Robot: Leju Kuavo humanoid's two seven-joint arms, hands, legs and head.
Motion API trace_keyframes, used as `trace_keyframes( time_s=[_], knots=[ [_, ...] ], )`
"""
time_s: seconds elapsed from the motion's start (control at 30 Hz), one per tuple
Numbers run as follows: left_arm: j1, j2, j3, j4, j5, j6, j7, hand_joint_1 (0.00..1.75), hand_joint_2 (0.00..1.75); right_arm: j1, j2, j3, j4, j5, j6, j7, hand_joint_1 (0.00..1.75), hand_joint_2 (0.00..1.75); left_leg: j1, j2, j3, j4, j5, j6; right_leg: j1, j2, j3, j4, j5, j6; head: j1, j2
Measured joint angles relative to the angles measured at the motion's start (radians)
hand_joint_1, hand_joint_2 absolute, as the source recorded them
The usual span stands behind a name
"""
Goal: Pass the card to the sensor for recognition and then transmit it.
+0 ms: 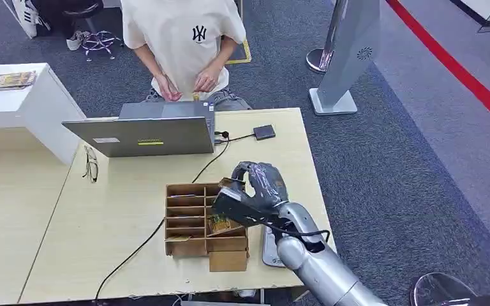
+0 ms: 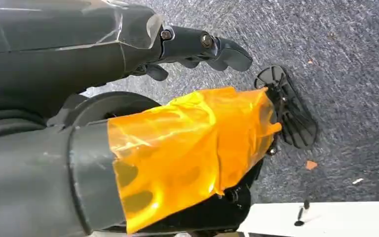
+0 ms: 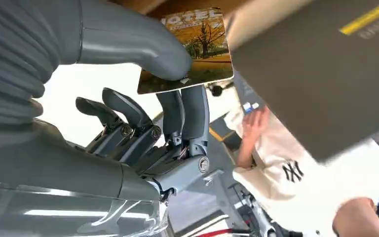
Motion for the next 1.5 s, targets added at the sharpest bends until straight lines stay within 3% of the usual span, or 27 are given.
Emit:
trace_keyframes(
  time_s=[0.37,0.57,0.7,1.13,1.33,1.5],
  knots=[
    [-0.002,0.0,-0.026,0.0,0.075,0.022,-0.036,0.0,0.0,0.1,-0.069,-0.077,-0.251,-0.118,-0.038,-0.076,1.75,1.75,0.0,-0.001,-0.001,0.0,0.0,0.0,0.0,-0.001,0.0,0.0,0.0,0.0,0.0,0.0],
    [-0.003,0.0,-0.041,0.0,0.1,0.03,-0.043,0.0,0.0,0.14,-0.09,-0.109,-0.317,-0.26,-0.005,-0.133,1.75,1.75,0.0,-0.001,-0.001,0.0,0.0,0.0,0.0,-0.001,0.0,0.0,0.0,0.0,0.0,0.0],
    [-0.004,0.001,-0.053,0.0,0.113,0.031,-0.043,0.0,0.0,0.155,-0.094,-0.121,-0.322,-0.38,0.045,-0.171,1.75,1.75,0.0,-0.001,-0.001,0.0,0.0,0.0,0.0,-0.001,0.0,0.0,0.0,0.0,0.0,0.0],
    [-0.002,0.005,-0.076,0.0,0.124,0.031,-0.023,0.0,0.0,0.155,-0.099,-0.13,-0.301,-0.418,0.061,-0.183,1.75,1.75,0.0,-0.001,-0.001,0.0,0.0,0.0,0.0,-0.001,0.0,0.0,0.0,0.0,0.0,0.0],
    [0.007,0.008,-0.105,0.0,0.122,0.026,-0.001,0.0,0.0,0.083,-0.1,-0.129,-0.249,-0.39,0.062,-0.157,1.75,1.75,0.0,0.0,-0.001,0.0,0.0,0.0,0.0,-0.001,0.0,0.0,0.0,0.0,0.0,0.0],
    [0.031,0.013,-0.137,-0.013,0.102,0.015,0.032,0.0,0.0,-0.038,-0.1,-0.126,-0.133,-0.344,0.072,-0.11,1.75,1.75,0.0,0.0,-0.001,0.0,0.001,0.0,0.0,0.0,0.0,0.001,0.001,-0.001,0.0,0.0]
  ],
)
